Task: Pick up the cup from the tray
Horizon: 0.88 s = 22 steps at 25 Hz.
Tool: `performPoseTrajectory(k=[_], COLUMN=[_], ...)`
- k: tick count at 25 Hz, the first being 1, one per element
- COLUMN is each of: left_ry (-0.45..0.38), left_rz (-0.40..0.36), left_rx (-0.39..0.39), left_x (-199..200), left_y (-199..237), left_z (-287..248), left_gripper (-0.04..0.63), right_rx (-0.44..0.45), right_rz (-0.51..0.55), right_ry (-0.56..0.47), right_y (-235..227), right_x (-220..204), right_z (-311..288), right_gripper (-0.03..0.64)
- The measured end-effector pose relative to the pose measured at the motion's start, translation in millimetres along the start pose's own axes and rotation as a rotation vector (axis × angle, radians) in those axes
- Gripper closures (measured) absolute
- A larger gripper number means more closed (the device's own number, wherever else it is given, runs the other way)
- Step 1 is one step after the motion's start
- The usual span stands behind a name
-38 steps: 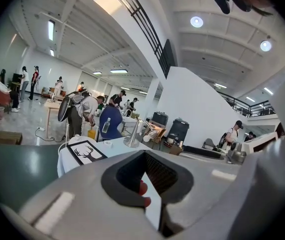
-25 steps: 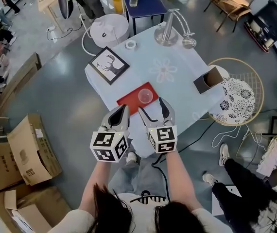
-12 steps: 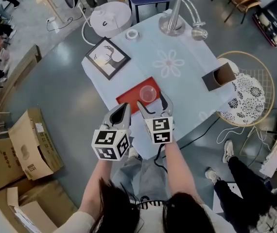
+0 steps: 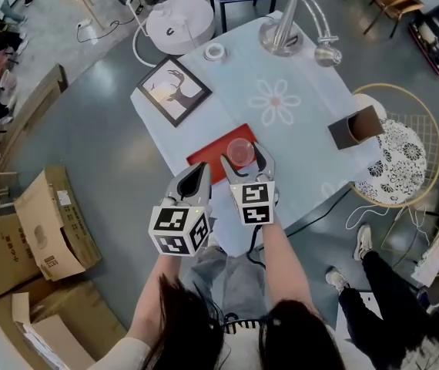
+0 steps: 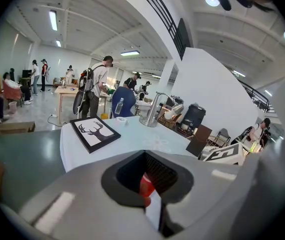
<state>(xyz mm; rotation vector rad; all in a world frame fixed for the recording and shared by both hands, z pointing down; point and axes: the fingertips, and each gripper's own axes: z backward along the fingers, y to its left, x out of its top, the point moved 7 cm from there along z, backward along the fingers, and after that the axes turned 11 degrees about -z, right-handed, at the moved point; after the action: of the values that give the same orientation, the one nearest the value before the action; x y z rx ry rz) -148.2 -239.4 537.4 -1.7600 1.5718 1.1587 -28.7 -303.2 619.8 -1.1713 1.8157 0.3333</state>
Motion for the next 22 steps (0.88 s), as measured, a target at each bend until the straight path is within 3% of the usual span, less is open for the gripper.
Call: performPoseTrajectory(k=[6, 10, 17, 22], left_ry=[-0.006, -0.025, -0.007, -0.004], left_rz=[0.035, 0.028, -0.049, -0.071], left_rx=[0.011, 0.003, -0.034, -0.096], left_x=[9.9, 17.6, 16.2, 21.1], left_y=[6.2, 0.3, -20.5, -49.8], left_z=[2.1, 2.5, -11.1, -25.5], left_gripper=[0.595, 0.595, 0.595, 0.595], right_rx=[0.007, 0.001, -0.099, -0.172], right_rz=[0.039, 0.003, 0.067, 0.034], right_ry=[-0.010, -0.053, -0.068, -0.064], right_y=[3.3, -4.5, -38.6, -71.2], right_x=[3.0, 13.9, 21.7, 16.7], right_z=[8.2, 28.7, 63.3, 86.5], right_gripper=[0.265, 0.265, 0.267, 0.270])
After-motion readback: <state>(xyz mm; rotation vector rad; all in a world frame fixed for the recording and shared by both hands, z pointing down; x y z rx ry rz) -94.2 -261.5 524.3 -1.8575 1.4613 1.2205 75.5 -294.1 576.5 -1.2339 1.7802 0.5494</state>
